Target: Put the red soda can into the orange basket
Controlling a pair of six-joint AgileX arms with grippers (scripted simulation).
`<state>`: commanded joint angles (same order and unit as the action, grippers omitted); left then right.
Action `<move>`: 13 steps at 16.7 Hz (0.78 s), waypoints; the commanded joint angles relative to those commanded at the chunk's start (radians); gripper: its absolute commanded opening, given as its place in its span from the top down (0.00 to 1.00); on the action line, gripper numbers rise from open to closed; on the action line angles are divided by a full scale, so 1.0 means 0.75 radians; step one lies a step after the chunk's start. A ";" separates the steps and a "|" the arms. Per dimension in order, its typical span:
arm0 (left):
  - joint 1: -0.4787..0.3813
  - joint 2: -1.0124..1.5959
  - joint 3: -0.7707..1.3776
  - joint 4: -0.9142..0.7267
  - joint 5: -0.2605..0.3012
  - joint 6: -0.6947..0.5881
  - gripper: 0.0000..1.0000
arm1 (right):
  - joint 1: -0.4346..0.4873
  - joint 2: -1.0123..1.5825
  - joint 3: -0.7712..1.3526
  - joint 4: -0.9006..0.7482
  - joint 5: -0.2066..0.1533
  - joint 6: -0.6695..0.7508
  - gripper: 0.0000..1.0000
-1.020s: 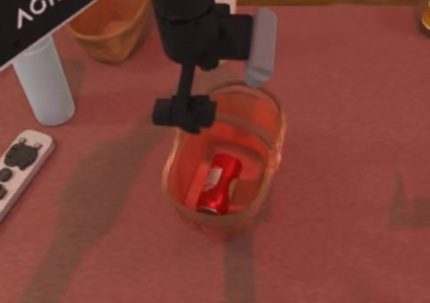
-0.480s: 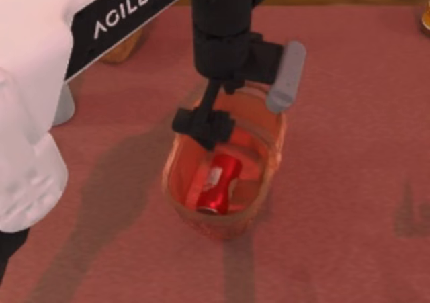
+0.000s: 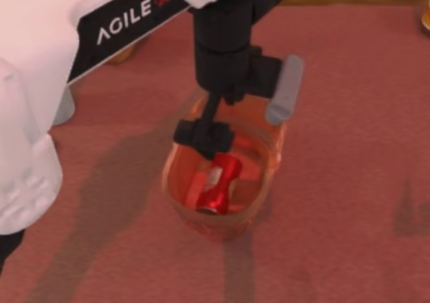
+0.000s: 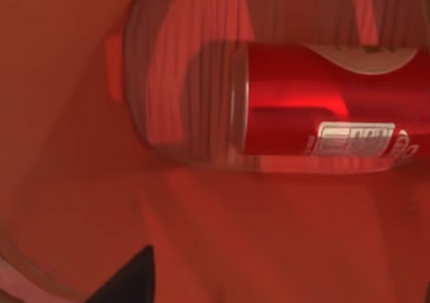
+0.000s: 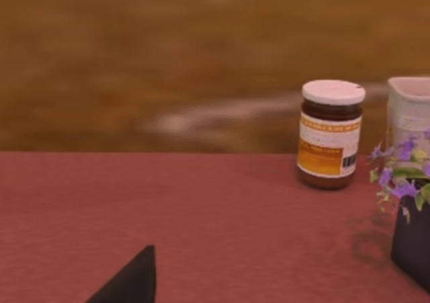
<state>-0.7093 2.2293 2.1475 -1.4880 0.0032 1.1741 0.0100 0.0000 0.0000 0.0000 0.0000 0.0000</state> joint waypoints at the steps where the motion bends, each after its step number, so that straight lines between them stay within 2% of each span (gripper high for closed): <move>1: 0.000 -0.001 -0.007 0.006 0.000 0.000 0.00 | 0.000 0.000 0.000 0.000 0.000 0.000 0.00; 4: 0.000 -0.001 -0.007 0.006 0.000 0.000 0.00 | 0.000 0.000 0.000 0.000 0.000 0.000 0.00; 13: 0.000 -0.001 -0.007 0.006 0.000 0.000 0.68 | 0.000 0.000 0.000 0.000 0.000 0.000 0.00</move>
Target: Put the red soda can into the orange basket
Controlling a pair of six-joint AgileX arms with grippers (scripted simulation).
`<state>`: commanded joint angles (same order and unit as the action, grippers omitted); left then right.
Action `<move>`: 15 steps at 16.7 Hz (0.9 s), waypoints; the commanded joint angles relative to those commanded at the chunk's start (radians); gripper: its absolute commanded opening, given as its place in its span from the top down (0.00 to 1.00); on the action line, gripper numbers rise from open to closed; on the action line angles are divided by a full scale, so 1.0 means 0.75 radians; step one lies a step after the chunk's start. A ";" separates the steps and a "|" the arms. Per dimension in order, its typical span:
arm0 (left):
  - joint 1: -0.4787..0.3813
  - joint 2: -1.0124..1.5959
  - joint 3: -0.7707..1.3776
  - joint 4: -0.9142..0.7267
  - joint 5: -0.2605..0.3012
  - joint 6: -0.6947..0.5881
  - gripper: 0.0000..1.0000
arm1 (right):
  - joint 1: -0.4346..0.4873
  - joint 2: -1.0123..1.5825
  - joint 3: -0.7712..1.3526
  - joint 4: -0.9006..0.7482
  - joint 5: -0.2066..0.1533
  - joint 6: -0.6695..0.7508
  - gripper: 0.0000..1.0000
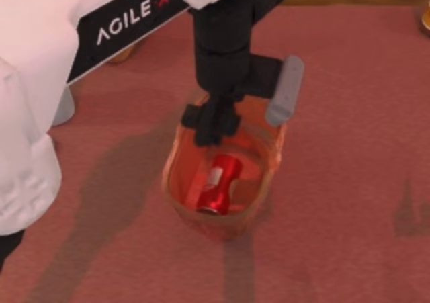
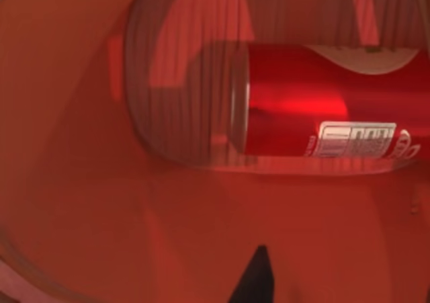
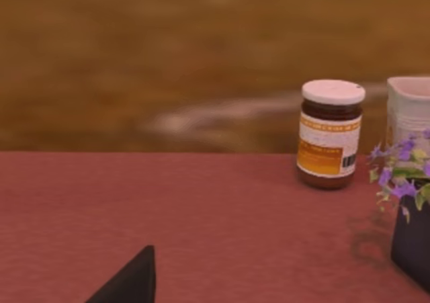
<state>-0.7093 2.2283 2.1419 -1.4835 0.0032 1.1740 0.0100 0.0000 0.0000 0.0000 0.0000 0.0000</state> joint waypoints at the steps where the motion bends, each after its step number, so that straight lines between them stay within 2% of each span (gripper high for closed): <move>1: 0.000 0.000 0.000 0.000 0.000 0.000 0.75 | 0.000 0.000 0.000 0.000 0.000 0.000 0.00; 4: 0.000 0.000 0.000 0.000 0.000 0.000 0.98 | 0.000 0.000 0.000 0.000 0.000 0.000 0.00; 5: 0.000 0.000 0.000 0.000 0.000 0.000 1.00 | 0.000 0.000 0.000 0.000 0.000 0.000 0.00; 15: 0.000 0.000 0.000 0.000 0.000 0.000 1.00 | 0.000 0.000 0.000 0.000 0.000 0.000 0.00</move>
